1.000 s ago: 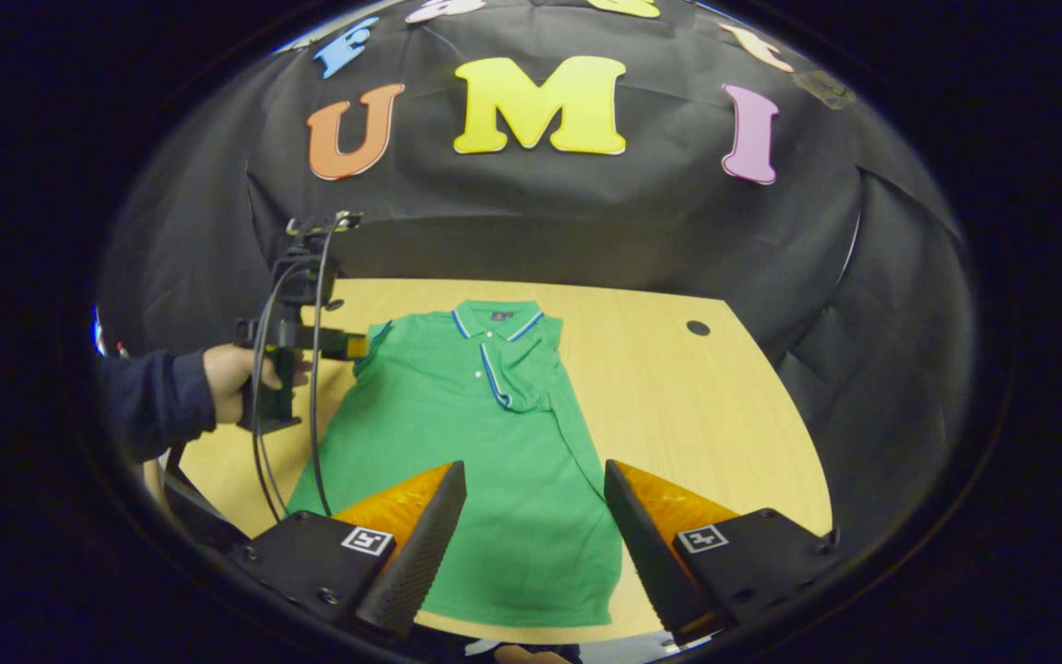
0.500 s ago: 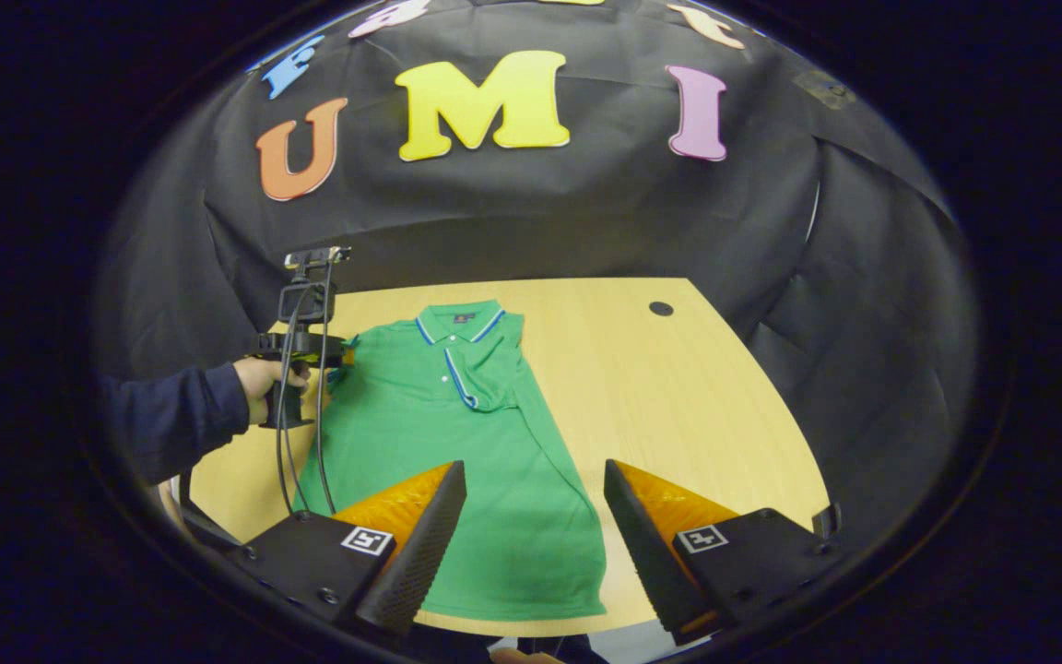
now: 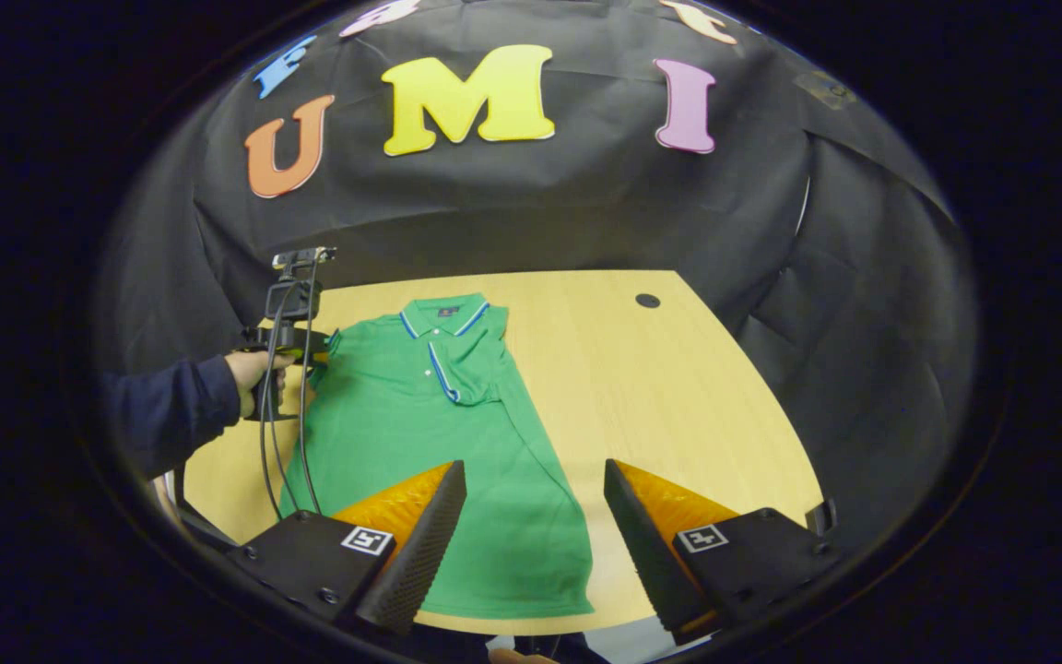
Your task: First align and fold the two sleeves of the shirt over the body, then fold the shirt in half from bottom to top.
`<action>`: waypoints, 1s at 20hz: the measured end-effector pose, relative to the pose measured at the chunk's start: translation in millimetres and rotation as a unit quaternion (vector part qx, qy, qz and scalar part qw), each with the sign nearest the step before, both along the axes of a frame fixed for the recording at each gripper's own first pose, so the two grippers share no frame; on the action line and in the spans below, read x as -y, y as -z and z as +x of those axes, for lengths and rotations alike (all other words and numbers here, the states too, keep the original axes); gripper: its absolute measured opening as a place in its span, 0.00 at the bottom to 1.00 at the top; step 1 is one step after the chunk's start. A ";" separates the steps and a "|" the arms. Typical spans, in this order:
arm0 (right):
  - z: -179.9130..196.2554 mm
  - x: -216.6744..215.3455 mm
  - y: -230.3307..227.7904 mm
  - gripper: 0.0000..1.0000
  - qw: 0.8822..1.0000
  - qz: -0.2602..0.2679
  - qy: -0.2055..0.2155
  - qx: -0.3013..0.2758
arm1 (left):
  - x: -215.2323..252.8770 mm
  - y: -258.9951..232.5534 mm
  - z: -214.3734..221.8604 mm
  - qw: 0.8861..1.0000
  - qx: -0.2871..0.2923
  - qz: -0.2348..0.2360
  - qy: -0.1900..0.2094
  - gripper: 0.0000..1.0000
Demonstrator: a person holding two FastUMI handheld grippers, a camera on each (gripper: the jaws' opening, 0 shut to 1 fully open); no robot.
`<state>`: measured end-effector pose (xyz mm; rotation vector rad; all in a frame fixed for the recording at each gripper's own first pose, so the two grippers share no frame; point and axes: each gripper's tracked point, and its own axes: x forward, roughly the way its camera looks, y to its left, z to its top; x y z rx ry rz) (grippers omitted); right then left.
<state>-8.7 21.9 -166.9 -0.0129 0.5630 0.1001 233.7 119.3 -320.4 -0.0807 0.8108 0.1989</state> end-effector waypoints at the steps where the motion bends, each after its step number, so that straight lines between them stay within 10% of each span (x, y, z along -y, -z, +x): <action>1: -1.7 0.0 -0.2 0.95 1.000 -0.001 -0.001 0.000 | -0.6 -0.2 0.4 1.000 -0.002 0.001 0.004 0.10; 10: -2.4 7.6 -1.7 0.95 1.000 0.020 0.017 0.004 | 10.1 -36.5 -12.3 0.999 0.011 0.023 0.022 0.06; 20: -15.4 16.1 10.1 0.93 1.000 0.012 0.022 -0.003 | 105.5 -57.4 -13.2 0.986 0.042 0.077 0.142 0.06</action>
